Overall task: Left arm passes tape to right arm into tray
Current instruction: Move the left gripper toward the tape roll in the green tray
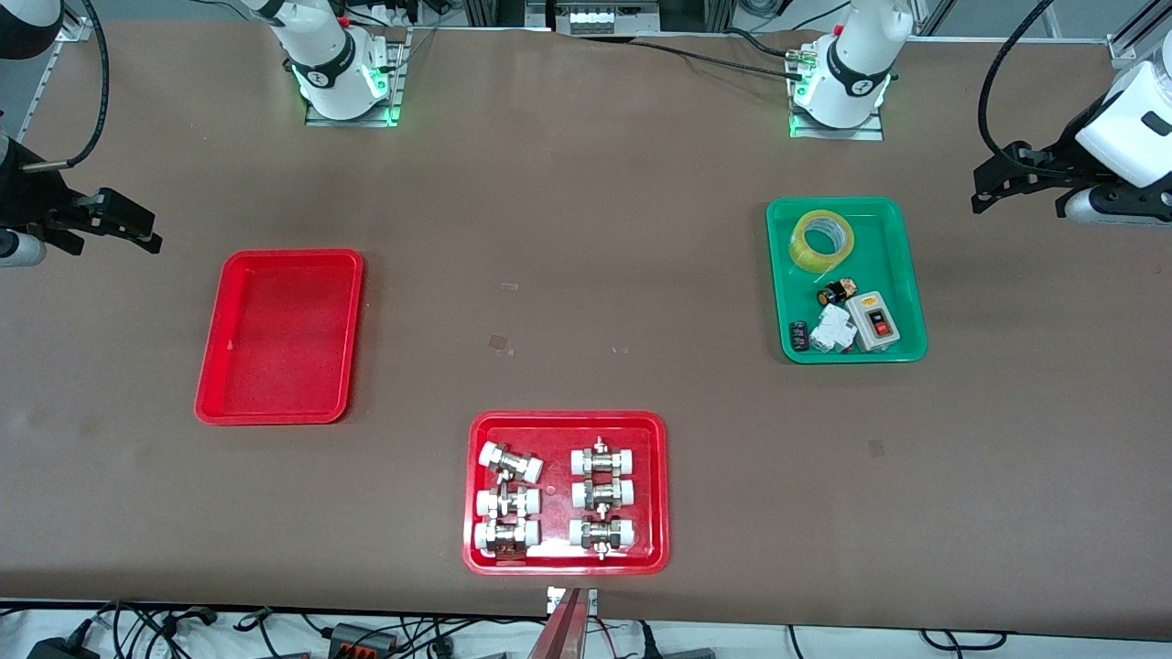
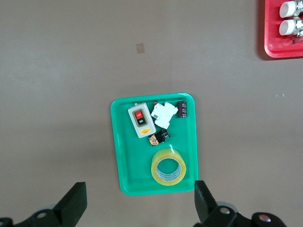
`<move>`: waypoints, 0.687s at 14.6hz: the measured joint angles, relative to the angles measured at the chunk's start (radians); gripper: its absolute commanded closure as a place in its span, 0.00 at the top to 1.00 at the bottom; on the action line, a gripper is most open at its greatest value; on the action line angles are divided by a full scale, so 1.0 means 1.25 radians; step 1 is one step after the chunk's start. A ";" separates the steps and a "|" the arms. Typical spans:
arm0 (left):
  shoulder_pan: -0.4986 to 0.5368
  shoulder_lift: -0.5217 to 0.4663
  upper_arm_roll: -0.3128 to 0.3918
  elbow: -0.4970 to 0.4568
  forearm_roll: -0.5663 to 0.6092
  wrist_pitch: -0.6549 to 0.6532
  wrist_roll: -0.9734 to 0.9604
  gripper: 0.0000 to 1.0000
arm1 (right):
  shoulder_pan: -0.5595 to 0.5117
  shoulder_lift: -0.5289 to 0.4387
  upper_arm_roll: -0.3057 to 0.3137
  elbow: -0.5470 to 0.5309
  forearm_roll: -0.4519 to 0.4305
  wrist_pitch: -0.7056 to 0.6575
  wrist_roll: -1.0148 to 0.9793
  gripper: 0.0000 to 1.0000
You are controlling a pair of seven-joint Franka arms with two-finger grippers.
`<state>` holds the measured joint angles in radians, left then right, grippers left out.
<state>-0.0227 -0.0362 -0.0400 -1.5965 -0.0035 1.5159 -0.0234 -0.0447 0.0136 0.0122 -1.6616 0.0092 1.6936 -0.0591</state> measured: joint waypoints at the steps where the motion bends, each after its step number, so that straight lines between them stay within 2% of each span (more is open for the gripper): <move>1: 0.000 0.000 0.000 0.000 0.000 0.000 0.000 1.00 | 0.000 0.000 0.000 0.000 0.000 0.000 0.000 1.00; 6: 0.000 0.001 0.000 0.000 0.000 -0.002 0.002 1.00 | 0.000 0.000 0.000 0.000 0.000 0.000 0.000 1.00; 10: 0.005 0.020 0.000 -0.012 0.000 -0.077 0.003 1.00 | 0.000 0.000 0.000 0.000 0.000 0.000 0.000 1.00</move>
<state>-0.0166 -0.0109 -0.0404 -1.6110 -0.0034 1.4200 -0.0203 -0.0447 0.0133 0.0122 -1.6617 0.0092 1.6934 -0.0591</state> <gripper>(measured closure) 0.000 0.000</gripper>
